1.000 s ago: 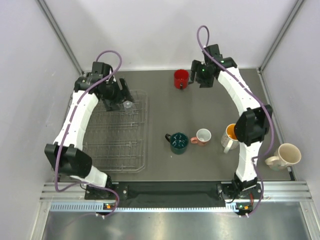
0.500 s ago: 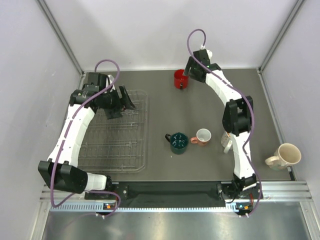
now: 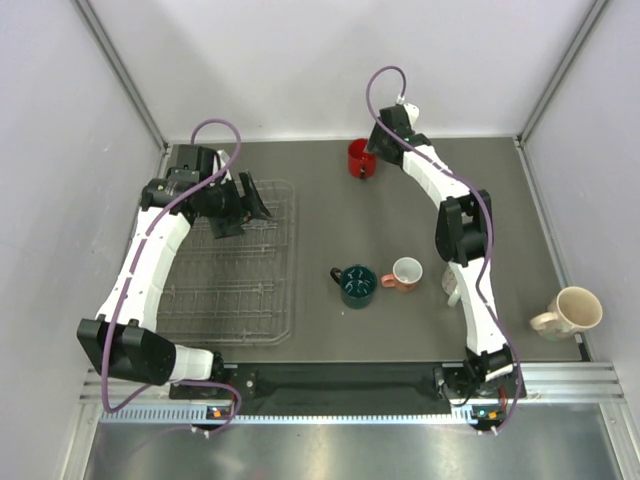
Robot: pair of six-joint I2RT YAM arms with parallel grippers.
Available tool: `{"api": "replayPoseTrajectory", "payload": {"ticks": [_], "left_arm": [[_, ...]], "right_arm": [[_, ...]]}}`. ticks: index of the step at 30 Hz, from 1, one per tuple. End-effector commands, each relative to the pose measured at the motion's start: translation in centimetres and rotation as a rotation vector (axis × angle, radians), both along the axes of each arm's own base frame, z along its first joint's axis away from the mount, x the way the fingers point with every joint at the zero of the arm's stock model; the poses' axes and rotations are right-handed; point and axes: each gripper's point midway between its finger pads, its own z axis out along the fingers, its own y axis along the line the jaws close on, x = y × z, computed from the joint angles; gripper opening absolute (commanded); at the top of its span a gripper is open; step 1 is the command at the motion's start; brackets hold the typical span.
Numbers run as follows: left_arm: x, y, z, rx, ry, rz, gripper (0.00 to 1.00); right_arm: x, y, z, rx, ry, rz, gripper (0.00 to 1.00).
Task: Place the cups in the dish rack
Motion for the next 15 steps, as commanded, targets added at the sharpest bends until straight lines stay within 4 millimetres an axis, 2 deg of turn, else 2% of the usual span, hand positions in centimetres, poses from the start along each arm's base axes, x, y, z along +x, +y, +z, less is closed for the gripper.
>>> {"api": "replayPoseTrajectory", "payload": {"ticks": [1, 2, 4, 11, 14, 15], "left_arm": [[0.7, 0.3, 0.4, 0.015, -0.032, -0.006, 0.83], [0.8, 0.4, 0.4, 0.019, -0.033, -0.005, 0.83], [0.8, 0.5, 0.5, 0.025, -0.034, -0.002, 0.83], [0.9, 0.7, 0.5, 0.038, -0.034, 0.007, 0.83], [1.0, 0.6, 0.5, 0.034, -0.033, 0.006, 0.83], [1.0, 0.6, 0.5, 0.034, -0.035, 0.006, 0.83]], "right_arm": [[1.4, 1.8, 2.0, 0.013, -0.088, 0.018, 0.6], [1.4, 1.8, 1.8, 0.008, -0.086, 0.022, 0.59], [1.5, 2.0, 1.4, 0.003, -0.083, 0.029, 0.5], [1.7, 2.5, 0.4, 0.012, -0.075, 0.033, 0.43], [1.6, 2.8, 0.0, 0.037, -0.064, 0.034, 0.35], [1.4, 3.0, -0.3, 0.049, -0.053, 0.041, 0.28]]}}
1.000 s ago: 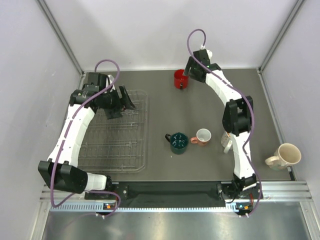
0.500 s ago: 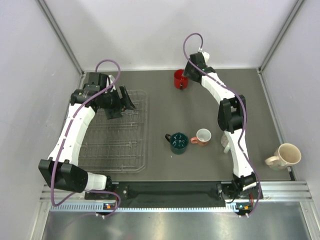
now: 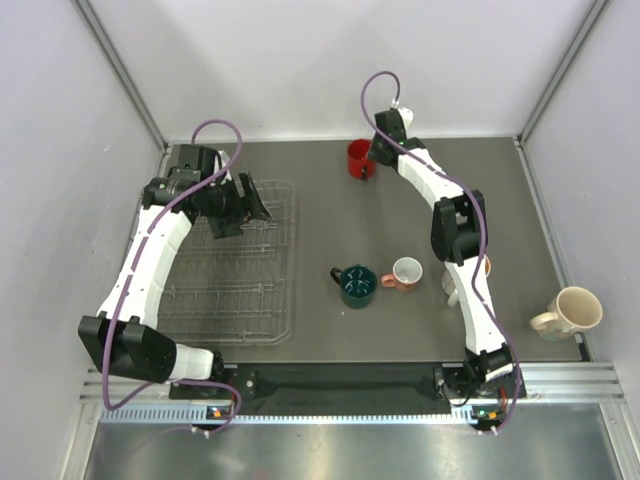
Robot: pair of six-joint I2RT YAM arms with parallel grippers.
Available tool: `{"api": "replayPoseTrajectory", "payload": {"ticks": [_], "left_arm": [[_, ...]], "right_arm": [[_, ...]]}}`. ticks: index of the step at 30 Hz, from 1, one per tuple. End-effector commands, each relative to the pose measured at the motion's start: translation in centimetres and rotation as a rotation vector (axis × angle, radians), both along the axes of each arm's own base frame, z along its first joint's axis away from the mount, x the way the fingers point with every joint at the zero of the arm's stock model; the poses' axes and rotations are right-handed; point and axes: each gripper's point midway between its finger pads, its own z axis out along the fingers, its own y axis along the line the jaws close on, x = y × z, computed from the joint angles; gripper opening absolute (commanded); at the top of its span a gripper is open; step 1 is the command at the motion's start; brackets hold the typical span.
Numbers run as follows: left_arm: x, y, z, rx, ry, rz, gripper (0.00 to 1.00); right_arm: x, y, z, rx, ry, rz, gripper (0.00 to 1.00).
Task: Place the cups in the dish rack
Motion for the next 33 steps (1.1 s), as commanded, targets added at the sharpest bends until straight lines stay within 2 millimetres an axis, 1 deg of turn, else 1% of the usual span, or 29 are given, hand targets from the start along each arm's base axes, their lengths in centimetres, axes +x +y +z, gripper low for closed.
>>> {"api": "replayPoseTrajectory", "payload": {"ticks": [1, 2, 3, 6, 7, 8, 9, 10, 11, 12, 15, 19, 20, 21, 22, 23, 24, 25, 26, 27, 28, 29, 30, 31, 32, 33], "left_arm": [[0.8, 0.2, 1.2, 0.005, -0.046, -0.004, 0.83], [0.8, 0.2, 1.1, 0.004, -0.043, -0.005, 0.83], [0.9, 0.1, 1.3, 0.001, -0.047, -0.007, 0.83], [1.2, -0.1, 1.5, -0.009, -0.05, -0.015, 0.83], [1.2, -0.2, 1.7, -0.012, -0.053, -0.017, 0.83], [1.3, -0.4, 1.7, -0.017, -0.053, -0.022, 0.83], [1.4, -0.3, 2.0, -0.017, -0.06, -0.024, 0.83], [1.4, -0.4, 2.1, -0.02, -0.061, -0.026, 0.83], [1.4, -0.5, 2.1, -0.023, -0.061, -0.031, 0.83], [1.5, -0.5, 2.3, -0.027, -0.065, -0.032, 0.83], [1.5, -1.0, 2.9, -0.047, -0.074, -0.05, 0.83], [1.6, -2.0, 3.6, -0.101, -0.093, -0.085, 0.83], [1.7, -2.2, 3.8, -0.115, -0.097, -0.093, 0.83], [1.9, -2.5, 4.0, -0.13, -0.111, -0.104, 0.83], [1.8, -3.0, 4.3, -0.159, -0.115, -0.123, 0.83], [1.9, -3.3, 4.4, -0.175, -0.121, -0.134, 0.83], [2.2, -3.8, 4.6, -0.201, -0.139, -0.148, 0.83], [2.1, -4.5, 5.2, -0.243, -0.153, -0.18, 0.83], [2.1, -4.9, 5.6, -0.268, -0.167, -0.199, 0.83], [2.5, -5.3, 6.2, -0.291, -0.197, -0.21, 0.83], [2.3, -5.8, 6.7, -0.327, -0.208, -0.24, 0.83], [2.4, -6.1, 7.1, -0.344, -0.219, -0.252, 0.83], [2.5, -6.4, 7.6, -0.368, -0.227, -0.258, 0.83], [2.8, -6.8, 8.0, -0.396, -0.235, -0.273, 0.84], [2.6, -7.4, 8.6, -0.431, -0.237, -0.299, 0.84], [2.5, -7.8, 9.1, -0.466, -0.233, -0.31, 0.85]], "right_arm": [[0.9, 1.8, 2.2, 0.062, -0.063, 0.018, 0.26], [0.8, 1.9, 2.2, 0.08, -0.059, 0.007, 0.24], [0.6, 1.8, 2.1, 0.092, -0.047, -0.001, 0.19], [0.4, 1.9, 2.3, 0.146, -0.034, -0.01, 0.08], [0.4, 2.0, 2.5, 0.154, -0.035, -0.011, 0.07], [0.3, 2.0, 3.3, 0.169, -0.041, -0.013, 0.05], [0.1, 1.9, 3.3, 0.174, -0.034, -0.017, 0.01], [0.0, 1.9, 3.4, 0.179, -0.034, -0.018, 0.0], [-0.1, 1.6, 4.4, 0.189, -0.046, -0.027, 0.0], [-0.4, 1.6, 4.4, 0.194, -0.037, -0.03, 0.0], [-1.1, 1.4, 5.8, 0.259, -0.025, -0.028, 0.0], [-2.7, 1.5, 8.9, 0.331, -0.026, 0.004, 0.0], [-3.4, 1.7, 10.8, 0.357, -0.043, 0.031, 0.0], [-4.2, 2.2, 10.8, 0.382, -0.023, 0.067, 0.0], [-4.8, 2.5, 11.6, 0.402, -0.029, 0.093, 0.0], [-5.6, 2.4, 13.9, 0.431, -0.055, 0.116, 0.0], [-6.6, 2.9, 13.7, 0.467, -0.041, 0.16, 0.0], [-7.3, 3.1, 14.5, 0.497, -0.051, 0.185, 0.0], [-9.3, 3.1, 15.1, 0.553, -0.032, 0.222, 0.0], [-9.4, 3.4, 17.0, 0.6, -0.102, 0.263, 0.0], [-10.2, 3.5, 17.8, 0.64, -0.115, 0.287, 0.0], [-12.2, 3.8, 18.4, 0.715, -0.096, 0.334, 0.0], [-13.0, 4.0, 19.3, 0.755, -0.109, 0.365, 0.0], [-13.6, 4.4, 20.8, 0.807, -0.139, 0.4, 0.0], [-15.4, 4.7, 21.4, 0.839, -0.128, 0.448, 0.0], [-16.3, 4.8, 22.0, 0.865, -0.137, 0.476, 0.0]]}}
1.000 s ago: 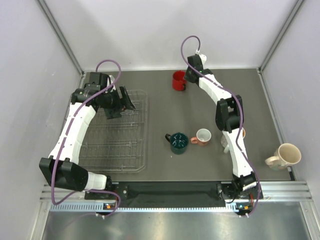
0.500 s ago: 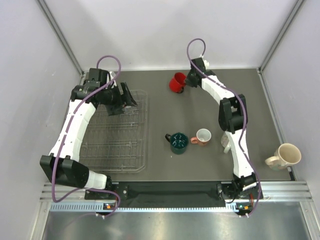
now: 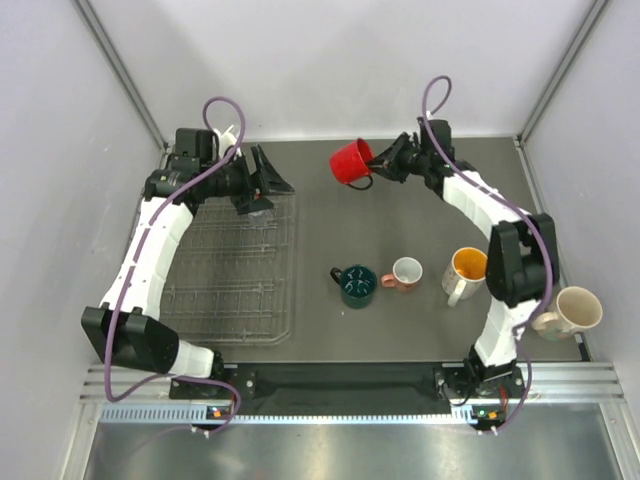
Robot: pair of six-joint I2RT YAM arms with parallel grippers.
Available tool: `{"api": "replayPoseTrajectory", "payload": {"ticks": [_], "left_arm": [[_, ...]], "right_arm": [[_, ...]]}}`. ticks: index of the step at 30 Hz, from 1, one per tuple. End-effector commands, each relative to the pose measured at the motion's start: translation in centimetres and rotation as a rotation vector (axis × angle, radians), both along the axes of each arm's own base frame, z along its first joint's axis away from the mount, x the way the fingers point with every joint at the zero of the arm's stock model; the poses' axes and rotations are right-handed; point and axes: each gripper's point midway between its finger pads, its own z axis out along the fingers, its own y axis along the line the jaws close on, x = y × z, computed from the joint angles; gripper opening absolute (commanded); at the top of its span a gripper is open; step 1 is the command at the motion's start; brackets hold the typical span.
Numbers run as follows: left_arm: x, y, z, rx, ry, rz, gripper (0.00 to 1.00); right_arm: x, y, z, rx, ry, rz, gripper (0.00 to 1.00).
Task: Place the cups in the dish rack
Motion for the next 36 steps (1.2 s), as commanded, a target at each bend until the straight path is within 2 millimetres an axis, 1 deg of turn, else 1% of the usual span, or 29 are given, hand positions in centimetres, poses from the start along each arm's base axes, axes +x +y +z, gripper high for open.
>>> {"api": "replayPoseTrajectory", "payload": {"ticks": [1, 2, 3, 4, 5, 6, 7, 8, 9, 10, 12, 13, 14, 15, 16, 18, 19, 20, 22, 26, 27, 30, 31, 33, 35, 36], "left_arm": [[0.8, -2.3, 3.4, -0.16, -0.09, -0.107, 0.87], [0.6, -2.8, 4.1, -0.193, -0.087, -0.128, 0.88], [0.4, -3.4, 4.5, -0.208, -0.091, -0.148, 0.88], [0.4, -3.8, 5.0, -0.224, -0.1, -0.163, 0.89], [0.4, -4.3, 6.1, -0.257, -0.118, -0.184, 0.89], [0.4, -4.6, 6.8, -0.273, -0.133, -0.196, 0.9], [0.4, -5.3, 7.1, -0.29, -0.13, -0.214, 0.9], [0.6, -5.6, 8.1, -0.315, -0.135, -0.213, 0.9], [0.6, -5.9, 8.4, -0.334, -0.129, -0.222, 0.9], [1.0, -6.2, 8.3, -0.349, -0.109, -0.226, 0.9], [1.2, -6.6, 9.2, -0.391, -0.108, -0.233, 0.91], [1.2, -6.9, 9.3, -0.396, -0.112, -0.236, 0.91], [1.3, -7.1, 9.4, -0.403, -0.107, -0.232, 0.91], [1.3, -7.6, 10.0, -0.416, -0.136, -0.245, 0.92], [1.2, -7.8, 9.8, -0.435, -0.116, -0.243, 0.92], [1.3, -8.3, 9.9, -0.452, -0.131, -0.239, 0.93], [1.5, -8.4, 10.6, -0.466, -0.177, -0.236, 0.93], [1.6, -8.6, 10.4, -0.481, -0.166, -0.228, 0.93], [1.8, -8.7, 10.8, -0.482, -0.188, -0.215, 0.93], [1.8, -9.0, 10.3, -0.473, -0.185, -0.212, 0.92], [1.7, -9.4, 10.1, -0.472, -0.175, -0.221, 0.92], [1.7, -9.6, 9.4, -0.456, -0.153, -0.212, 0.91], [1.6, -9.6, 9.5, -0.458, -0.153, -0.213, 0.88], [1.6, -9.8, 9.6, -0.455, -0.159, -0.215, 0.86], [1.6, -10.0, 9.6, -0.451, -0.162, -0.22, 0.82], [1.6, -10.1, 9.5, -0.448, -0.16, -0.219, 0.8]], "right_arm": [[-3.2, 2.3, 14.0, 0.336, -0.332, 0.175, 0.0], [-5.0, 2.4, 14.4, 0.378, -0.336, 0.204, 0.0], [-5.8, 2.2, 15.6, 0.421, -0.374, 0.213, 0.0], [-6.6, 2.2, 16.5, 0.489, -0.362, 0.214, 0.0], [-7.9, 2.0, 17.8, 0.534, -0.429, 0.233, 0.0], [-8.5, 2.0, 18.4, 0.567, -0.438, 0.239, 0.0], [-9.2, 2.3, 18.9, 0.621, -0.41, 0.247, 0.0], [-9.8, 2.2, 19.7, 0.656, -0.447, 0.25, 0.0], [-10.2, 2.3, 20.1, 0.682, -0.45, 0.253, 0.0], [-10.6, 2.6, 20.5, 0.722, -0.427, 0.257, 0.0], [-10.7, 2.8, 20.8, 0.76, -0.423, 0.239, 0.0], [-11.0, 3.3, 20.9, 0.781, -0.403, 0.238, 0.0], [-10.9, 3.3, 21.2, 0.795, -0.402, 0.221, 0.0], [-10.8, 3.5, 21.1, 0.801, -0.389, 0.213, 0.0], [-10.9, 3.8, 21.4, 0.814, -0.382, 0.204, 0.0], [-10.8, 4.1, 21.5, 0.827, -0.375, 0.197, 0.0], [-11.2, 4.4, 22.0, 0.847, -0.377, 0.203, 0.0], [-11.0, 4.6, 22.1, 0.861, -0.377, 0.199, 0.0], [-11.1, 5.2, 22.3, 0.891, -0.36, 0.209, 0.0], [-10.8, 6.0, 22.2, 0.918, -0.331, 0.198, 0.0], [-10.8, 6.2, 22.1, 0.924, -0.324, 0.196, 0.0], [-11.1, 7.4, 22.2, 0.919, -0.315, 0.211, 0.0], [-11.5, 7.9, 22.3, 0.919, -0.31, 0.22, 0.0], [-11.5, 8.2, 22.4, 0.932, -0.306, 0.211, 0.0], [-11.6, 9.0, 22.1, 0.938, -0.28, 0.208, 0.0], [-12.0, 9.7, 22.0, 0.939, -0.264, 0.214, 0.0]]}}
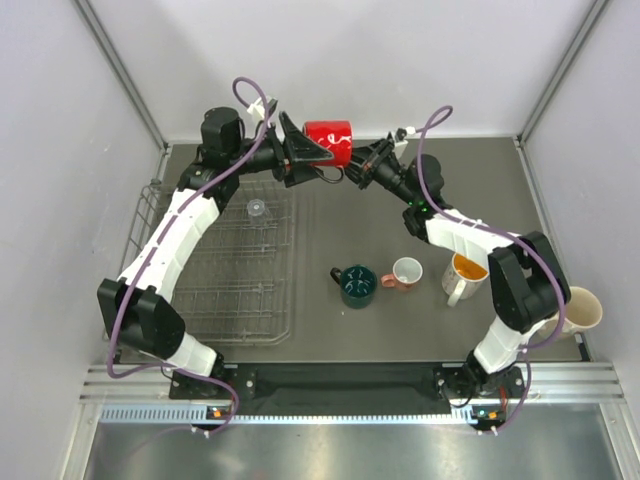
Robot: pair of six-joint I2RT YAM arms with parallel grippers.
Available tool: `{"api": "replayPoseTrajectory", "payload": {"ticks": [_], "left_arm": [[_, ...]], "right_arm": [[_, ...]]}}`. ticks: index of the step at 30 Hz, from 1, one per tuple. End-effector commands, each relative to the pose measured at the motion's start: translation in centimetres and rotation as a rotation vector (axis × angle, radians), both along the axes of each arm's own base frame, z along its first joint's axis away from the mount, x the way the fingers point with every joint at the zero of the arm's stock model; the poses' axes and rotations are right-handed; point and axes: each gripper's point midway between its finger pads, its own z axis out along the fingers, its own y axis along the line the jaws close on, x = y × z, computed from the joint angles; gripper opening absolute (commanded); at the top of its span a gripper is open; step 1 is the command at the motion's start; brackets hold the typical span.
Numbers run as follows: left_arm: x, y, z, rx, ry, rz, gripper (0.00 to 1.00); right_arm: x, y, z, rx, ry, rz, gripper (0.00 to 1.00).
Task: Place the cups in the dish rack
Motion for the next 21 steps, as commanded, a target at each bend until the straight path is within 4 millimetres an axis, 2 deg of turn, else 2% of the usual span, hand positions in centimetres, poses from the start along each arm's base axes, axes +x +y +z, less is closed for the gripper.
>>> {"api": "replayPoseTrajectory", "payload": {"ticks": [1, 4, 6, 13, 15, 19, 21], "left_arm": [[-0.1, -0.4, 1.1, -0.007, -0.071, -0.002, 0.79], [-0.2, -0.2, 0.7, 0.012, -0.06, 0.014, 0.71], [-0.4, -0.1, 0.4, 0.027, -0.048, 0.024, 0.64], [-0.6, -0.2, -0.2, 0.043, -0.038, 0.035, 0.58], [-1.0, -0.6, -0.3, 0.048, -0.041, 0.031, 0.57], [-1.2, -0.9, -0.9, 0.053, -0.027, 0.039, 0.47], [-1.2, -1.0, -0.6, 0.042, -0.034, 0.042, 0.44]], "right_arm": [[-2.0, 1.1, 7.0, 0.127, -0.138, 0.009, 0.0], [-2.6, 1.7, 7.6, 0.116, -0.148, -0.015, 0.0], [-2.8, 1.9, 7.2, 0.098, -0.132, -0.019, 0.0], [-3.8, 2.3, 6.2, 0.111, -0.07, -0.044, 0.0], [-4.0, 2.5, 6.4, 0.122, -0.062, -0.048, 0.0], [-4.4, 3.2, 6.8, 0.133, -0.053, -0.056, 0.0], [-4.8, 3.5, 6.6, 0.13, -0.046, -0.052, 0.0]]}}
